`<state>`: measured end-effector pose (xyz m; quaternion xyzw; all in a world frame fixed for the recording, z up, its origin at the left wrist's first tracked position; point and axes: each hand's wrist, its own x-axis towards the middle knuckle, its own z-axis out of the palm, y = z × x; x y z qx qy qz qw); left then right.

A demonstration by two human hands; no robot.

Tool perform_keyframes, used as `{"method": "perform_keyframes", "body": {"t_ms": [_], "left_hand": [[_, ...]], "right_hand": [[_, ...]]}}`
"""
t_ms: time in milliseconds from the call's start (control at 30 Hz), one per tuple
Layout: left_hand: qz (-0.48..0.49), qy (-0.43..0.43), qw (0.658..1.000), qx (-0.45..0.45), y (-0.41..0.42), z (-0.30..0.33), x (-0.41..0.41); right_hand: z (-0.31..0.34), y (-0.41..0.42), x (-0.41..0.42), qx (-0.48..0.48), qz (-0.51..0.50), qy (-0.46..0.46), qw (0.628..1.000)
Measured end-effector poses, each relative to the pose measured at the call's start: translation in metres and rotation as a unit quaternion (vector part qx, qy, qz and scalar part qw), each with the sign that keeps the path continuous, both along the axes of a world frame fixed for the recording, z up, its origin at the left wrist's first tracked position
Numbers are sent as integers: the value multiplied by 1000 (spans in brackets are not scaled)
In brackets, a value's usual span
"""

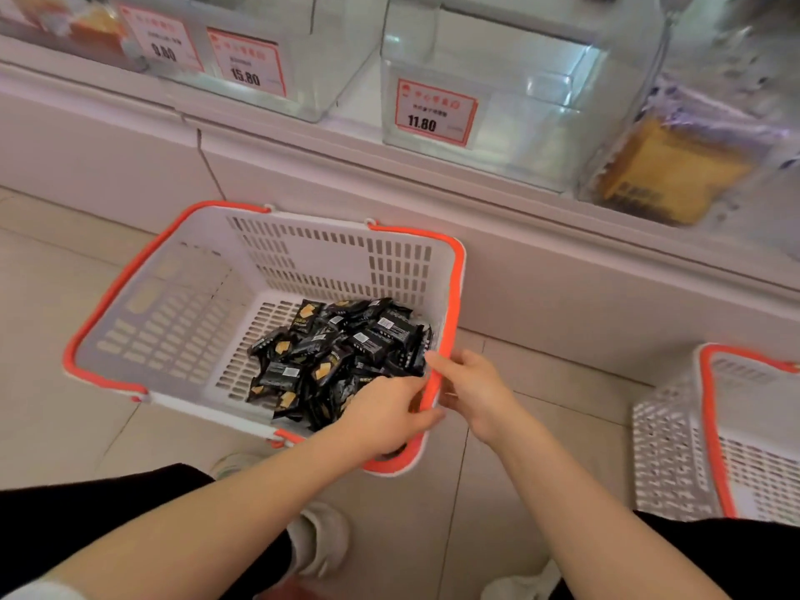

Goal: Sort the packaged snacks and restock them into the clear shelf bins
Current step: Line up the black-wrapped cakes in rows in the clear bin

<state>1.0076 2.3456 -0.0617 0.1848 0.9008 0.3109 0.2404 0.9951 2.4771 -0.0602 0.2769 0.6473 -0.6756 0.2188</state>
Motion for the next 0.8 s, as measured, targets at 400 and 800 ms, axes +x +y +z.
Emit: {"method": "perform_keyframes", "body": {"t_ms": [400,800], "left_hand": [[-200,-136,964,-106,36,-42,14],[-283,-99,917,-264,-57,-36,19]], "right_hand": [[-37,158,102,131,-318,-135,929],[-39,90,113,578,196,95,786]]}}
